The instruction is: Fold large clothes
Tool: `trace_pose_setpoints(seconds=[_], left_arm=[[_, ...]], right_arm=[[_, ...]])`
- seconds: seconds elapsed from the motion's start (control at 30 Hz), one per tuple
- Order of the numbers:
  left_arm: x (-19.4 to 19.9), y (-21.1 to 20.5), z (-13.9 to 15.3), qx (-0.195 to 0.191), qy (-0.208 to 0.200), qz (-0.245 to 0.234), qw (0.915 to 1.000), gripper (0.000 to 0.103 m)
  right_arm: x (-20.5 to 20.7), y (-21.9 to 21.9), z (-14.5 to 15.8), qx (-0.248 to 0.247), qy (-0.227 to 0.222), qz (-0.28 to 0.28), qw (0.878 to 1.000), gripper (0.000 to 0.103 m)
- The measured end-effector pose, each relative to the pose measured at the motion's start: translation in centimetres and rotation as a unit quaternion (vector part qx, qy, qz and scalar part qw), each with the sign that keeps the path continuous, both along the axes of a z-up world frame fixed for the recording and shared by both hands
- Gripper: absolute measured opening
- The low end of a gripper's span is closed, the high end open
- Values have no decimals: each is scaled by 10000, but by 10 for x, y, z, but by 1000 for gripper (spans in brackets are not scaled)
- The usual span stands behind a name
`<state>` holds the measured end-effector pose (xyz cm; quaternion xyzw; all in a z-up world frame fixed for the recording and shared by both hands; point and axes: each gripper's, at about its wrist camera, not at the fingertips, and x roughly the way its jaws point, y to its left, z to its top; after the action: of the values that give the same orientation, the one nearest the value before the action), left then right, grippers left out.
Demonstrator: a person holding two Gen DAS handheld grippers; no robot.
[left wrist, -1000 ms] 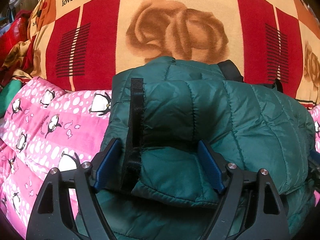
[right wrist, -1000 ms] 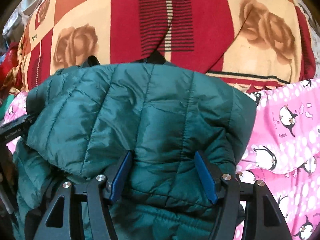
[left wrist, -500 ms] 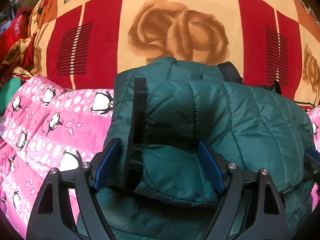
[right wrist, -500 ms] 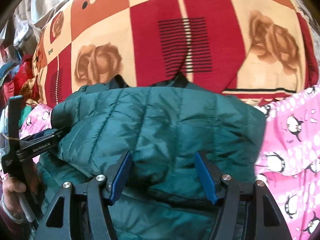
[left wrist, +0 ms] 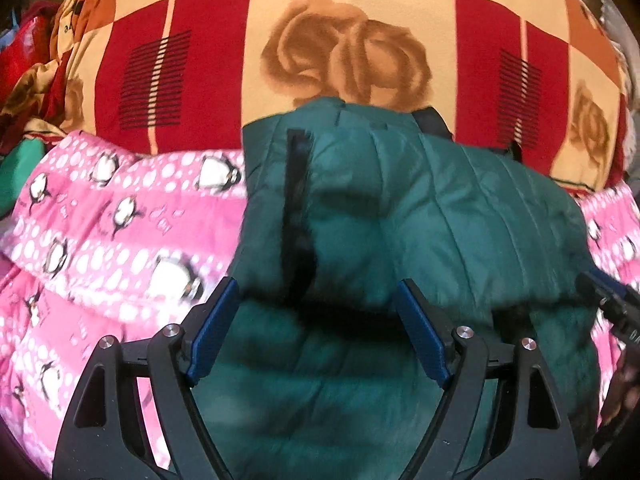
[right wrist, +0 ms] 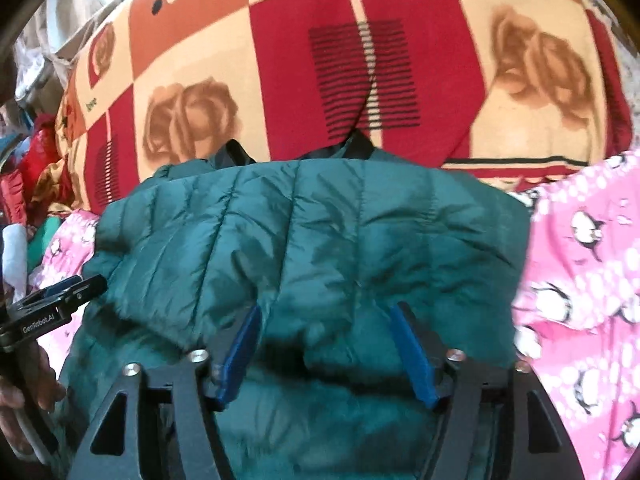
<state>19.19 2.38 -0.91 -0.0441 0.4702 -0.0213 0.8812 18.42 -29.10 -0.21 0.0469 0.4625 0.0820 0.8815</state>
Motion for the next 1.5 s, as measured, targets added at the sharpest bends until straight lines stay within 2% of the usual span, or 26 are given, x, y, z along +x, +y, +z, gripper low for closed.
trace_pose_setpoints(seconds=[0.07, 0.2, 0.43, 0.77, 0.97, 1.1, 1.5], left_arm=[[-19, 8, 6, -60, 11, -51, 10000, 81], [-56, 22, 13, -162, 42, -96, 9998, 81], [-118, 35, 18, -55, 107, -263, 9996, 81], [-188, 49, 1, 130, 158, -290, 9994, 81], [-206, 70, -16, 11, 369, -140, 9992, 81], [-214, 80, -25, 45, 470, -26, 9989, 81], [-223, 84, -32, 189, 500, 12, 9986, 81]], right_arm=[[-15, -7, 8, -54, -39, -63, 10000, 83], [-49, -15, 19, -200, 7, -184, 9996, 83], [-110, -14, 32, -310, -25, -194, 9993, 83], [-188, -22, 35, -262, 207, -308, 9990, 83], [-227, -39, 19, -310, 564, -402, 9971, 83], [-243, -55, 6, -156, 813, -558, 9950, 83], [-262, -75, -15, -235, 1137, -682, 9909, 83]])
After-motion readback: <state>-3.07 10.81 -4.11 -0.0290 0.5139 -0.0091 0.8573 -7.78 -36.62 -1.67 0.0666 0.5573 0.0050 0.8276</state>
